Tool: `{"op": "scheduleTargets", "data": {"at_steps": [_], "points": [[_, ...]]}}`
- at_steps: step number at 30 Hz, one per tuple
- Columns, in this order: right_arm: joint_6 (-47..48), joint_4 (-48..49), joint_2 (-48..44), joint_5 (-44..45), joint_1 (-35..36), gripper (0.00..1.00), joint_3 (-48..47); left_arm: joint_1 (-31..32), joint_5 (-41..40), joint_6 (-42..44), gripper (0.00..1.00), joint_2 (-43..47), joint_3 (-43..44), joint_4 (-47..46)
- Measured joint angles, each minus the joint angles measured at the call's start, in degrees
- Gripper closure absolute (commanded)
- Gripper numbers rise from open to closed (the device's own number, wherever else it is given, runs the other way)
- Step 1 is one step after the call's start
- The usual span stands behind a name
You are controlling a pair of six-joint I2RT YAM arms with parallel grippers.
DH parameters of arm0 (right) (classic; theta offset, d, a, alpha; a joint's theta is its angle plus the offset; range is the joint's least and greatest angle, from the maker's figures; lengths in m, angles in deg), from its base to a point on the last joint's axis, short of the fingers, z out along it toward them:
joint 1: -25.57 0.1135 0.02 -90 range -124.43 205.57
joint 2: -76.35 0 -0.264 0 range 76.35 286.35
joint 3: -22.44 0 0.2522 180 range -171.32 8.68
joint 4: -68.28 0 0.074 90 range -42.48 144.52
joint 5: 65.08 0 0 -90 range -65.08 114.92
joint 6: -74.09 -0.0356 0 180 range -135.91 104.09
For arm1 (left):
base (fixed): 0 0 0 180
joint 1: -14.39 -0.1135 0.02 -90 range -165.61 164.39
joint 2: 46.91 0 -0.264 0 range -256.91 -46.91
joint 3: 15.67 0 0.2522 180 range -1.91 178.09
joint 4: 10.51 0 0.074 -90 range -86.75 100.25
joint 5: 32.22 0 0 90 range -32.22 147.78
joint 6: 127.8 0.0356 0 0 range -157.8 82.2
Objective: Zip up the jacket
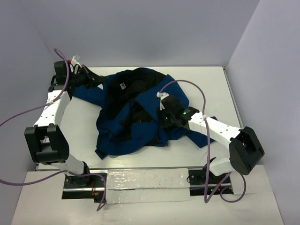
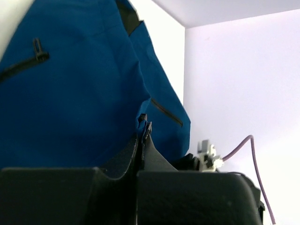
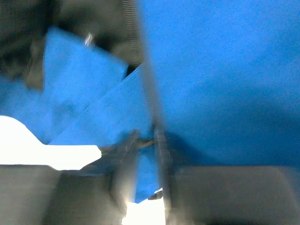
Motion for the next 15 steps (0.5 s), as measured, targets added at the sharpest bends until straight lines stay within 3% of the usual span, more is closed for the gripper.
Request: {"op": "scheduleTargets", "data": {"at_steps": [1,2,4,10,15], "points": [[-0.53,0.00,0.00,-0.62,1.10,0.45,0.96,0.00,0.02,0.08,1.00,0.00,-0.87,-0.10],[-0.67,0.01,0.00,-1.19,1.94,0.39,1.49,0.00,0.04,0.10,1.00,0.00,-1.47,-0.12],[-0.52,-0.11,0.01,-2.21,2.85,0.35,1.48,0.00,0.05,0.18,1.00,0.01,-2.15,-0.15],[1.36,-3.85,-0.07,-2.11,2.36,0.35,-1.79,0.00,0.17,0.70,1.00,0.02,-2.96,-0.46],[2.22,-7.56,1.21,-2.00,-0.76,0.38,-12.04,0.00,0.30,1.20,1.00,0.02,-3.27,-0.66]]}}
